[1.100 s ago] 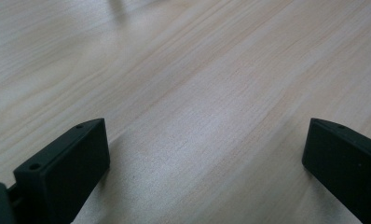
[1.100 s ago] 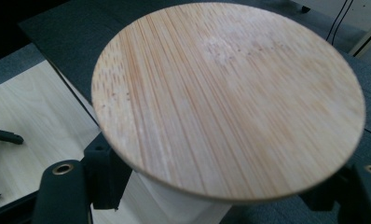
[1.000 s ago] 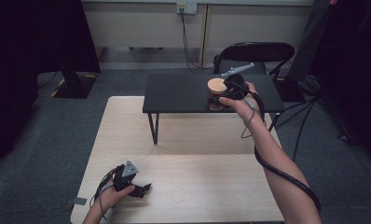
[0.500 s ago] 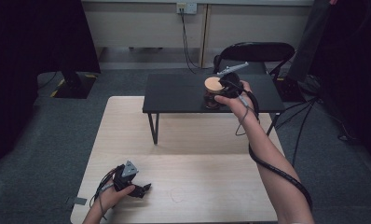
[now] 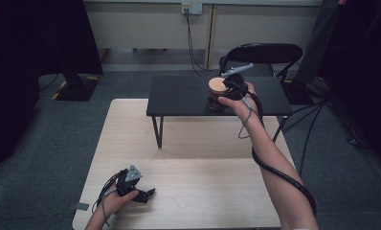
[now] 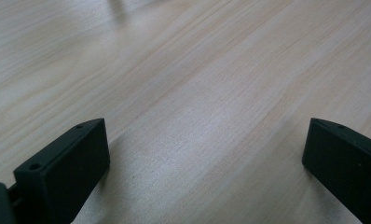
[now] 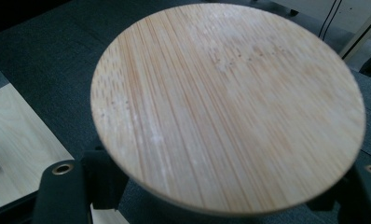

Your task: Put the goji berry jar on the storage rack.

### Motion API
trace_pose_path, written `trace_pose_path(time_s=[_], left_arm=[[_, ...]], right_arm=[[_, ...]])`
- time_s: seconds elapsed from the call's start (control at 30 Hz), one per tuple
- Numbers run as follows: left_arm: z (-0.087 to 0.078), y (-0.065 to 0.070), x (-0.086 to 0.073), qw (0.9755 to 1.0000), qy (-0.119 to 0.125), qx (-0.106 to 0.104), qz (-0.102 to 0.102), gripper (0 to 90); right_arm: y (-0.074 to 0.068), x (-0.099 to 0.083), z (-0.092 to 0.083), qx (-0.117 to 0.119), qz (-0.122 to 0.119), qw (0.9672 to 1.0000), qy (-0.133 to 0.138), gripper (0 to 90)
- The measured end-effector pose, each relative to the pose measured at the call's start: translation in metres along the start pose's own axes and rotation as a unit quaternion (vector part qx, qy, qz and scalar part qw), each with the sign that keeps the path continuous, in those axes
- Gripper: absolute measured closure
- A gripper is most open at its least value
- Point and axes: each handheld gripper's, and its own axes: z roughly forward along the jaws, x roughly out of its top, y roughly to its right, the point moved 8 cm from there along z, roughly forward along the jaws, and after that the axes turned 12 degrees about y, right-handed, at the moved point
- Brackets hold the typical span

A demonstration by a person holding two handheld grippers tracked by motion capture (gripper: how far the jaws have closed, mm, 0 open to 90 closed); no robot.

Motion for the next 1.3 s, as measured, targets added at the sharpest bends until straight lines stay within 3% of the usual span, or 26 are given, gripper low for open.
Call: trace_pose_path(time_s=[0.33, 0.43, 0.6, 0.97, 1.3], left_arm=[[0.0, 0.0, 0.0, 1.0, -0.001, 0.0, 0.003, 0.0], [0.0, 0.0, -0.001, 1.0, 0.002, 0.0, 0.0, 0.0], [0.0, 0.0, -0.001, 1.0, 0.002, 0.0, 0.0, 0.0], [0.0, 0.0, 0.0, 1.0, -0.002, 0.0, 0.004, 0.0], [0.0, 0.0, 0.0, 1.0, -0.001, 0.0, 0.003, 0.0]], right_arm=[[0.0, -0.001, -0.005, 0.0, 0.004, 1.0, 0.006, 20.8], [0.001, -0.002, -0.011, -0.007, 0.004, 0.9999, 0.011, 12.5], [0.005, -0.008, -0.021, 0.004, 0.003, 0.9999, 0.012, 0.0], [0.005, -0.028, -0.045, 0.017, 0.0, 0.9997, 0.015, 0.2], [-0.007, -0.056, -0.064, 0.043, -0.01, 0.9987, 0.025, 0.0]])
